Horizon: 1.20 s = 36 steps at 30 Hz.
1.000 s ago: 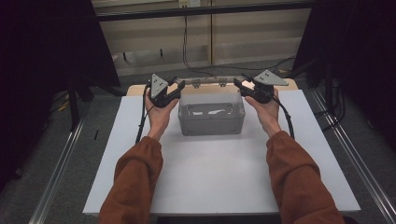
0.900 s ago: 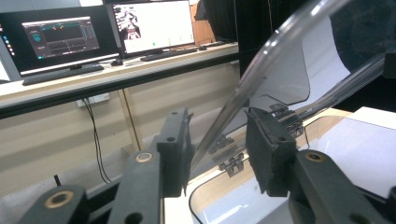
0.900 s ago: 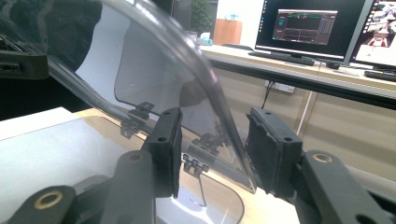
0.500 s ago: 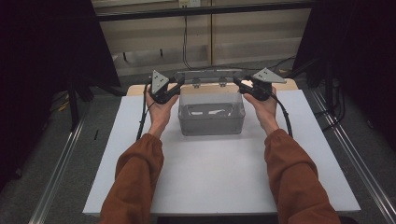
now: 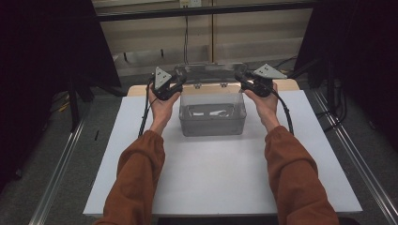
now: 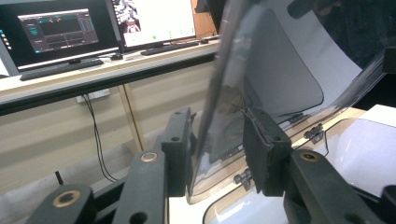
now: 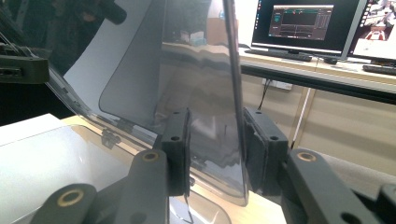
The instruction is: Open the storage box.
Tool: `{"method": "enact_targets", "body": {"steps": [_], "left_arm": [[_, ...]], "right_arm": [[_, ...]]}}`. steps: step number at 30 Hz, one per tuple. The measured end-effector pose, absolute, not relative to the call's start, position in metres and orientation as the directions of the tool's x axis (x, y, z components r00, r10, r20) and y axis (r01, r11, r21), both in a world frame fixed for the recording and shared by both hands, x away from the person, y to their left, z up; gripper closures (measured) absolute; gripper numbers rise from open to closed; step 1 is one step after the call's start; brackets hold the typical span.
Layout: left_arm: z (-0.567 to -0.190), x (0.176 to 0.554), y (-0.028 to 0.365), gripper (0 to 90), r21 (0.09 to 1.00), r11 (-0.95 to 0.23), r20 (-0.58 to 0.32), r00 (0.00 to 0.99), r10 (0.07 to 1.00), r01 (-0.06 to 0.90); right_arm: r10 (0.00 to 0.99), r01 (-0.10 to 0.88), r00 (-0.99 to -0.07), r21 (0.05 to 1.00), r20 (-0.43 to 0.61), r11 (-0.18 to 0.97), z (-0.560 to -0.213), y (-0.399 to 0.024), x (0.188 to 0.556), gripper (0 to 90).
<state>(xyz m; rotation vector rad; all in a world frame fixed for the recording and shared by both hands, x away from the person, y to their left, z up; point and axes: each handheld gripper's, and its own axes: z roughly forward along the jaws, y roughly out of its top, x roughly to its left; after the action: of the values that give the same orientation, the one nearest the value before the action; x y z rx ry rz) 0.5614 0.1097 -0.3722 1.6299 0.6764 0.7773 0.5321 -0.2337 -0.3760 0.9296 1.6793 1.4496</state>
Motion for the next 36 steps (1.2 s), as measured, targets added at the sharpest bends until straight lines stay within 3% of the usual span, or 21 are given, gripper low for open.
{"method": "enact_targets", "body": {"steps": [9,14,36], "left_arm": [[-0.378,0.570,0.111,65.2,0.983,-0.175,0.109,0.611,0.784,0.049],[-0.384,0.575,0.110,67.7,0.989,-0.128,0.054,0.607,0.793,0.079],[-0.386,0.588,0.110,68.5,0.977,-0.155,0.032,0.612,0.790,0.149]], "right_arm": [[0.883,0.064,-0.466,0.993,-0.055,0.096,-0.377,-0.234,0.539,65.1],[0.884,0.080,-0.465,0.991,-0.060,0.109,-0.380,-0.234,0.543,66.1],[0.897,0.157,-0.442,0.984,-0.004,0.082,-0.398,-0.236,0.559,69.1]]}}
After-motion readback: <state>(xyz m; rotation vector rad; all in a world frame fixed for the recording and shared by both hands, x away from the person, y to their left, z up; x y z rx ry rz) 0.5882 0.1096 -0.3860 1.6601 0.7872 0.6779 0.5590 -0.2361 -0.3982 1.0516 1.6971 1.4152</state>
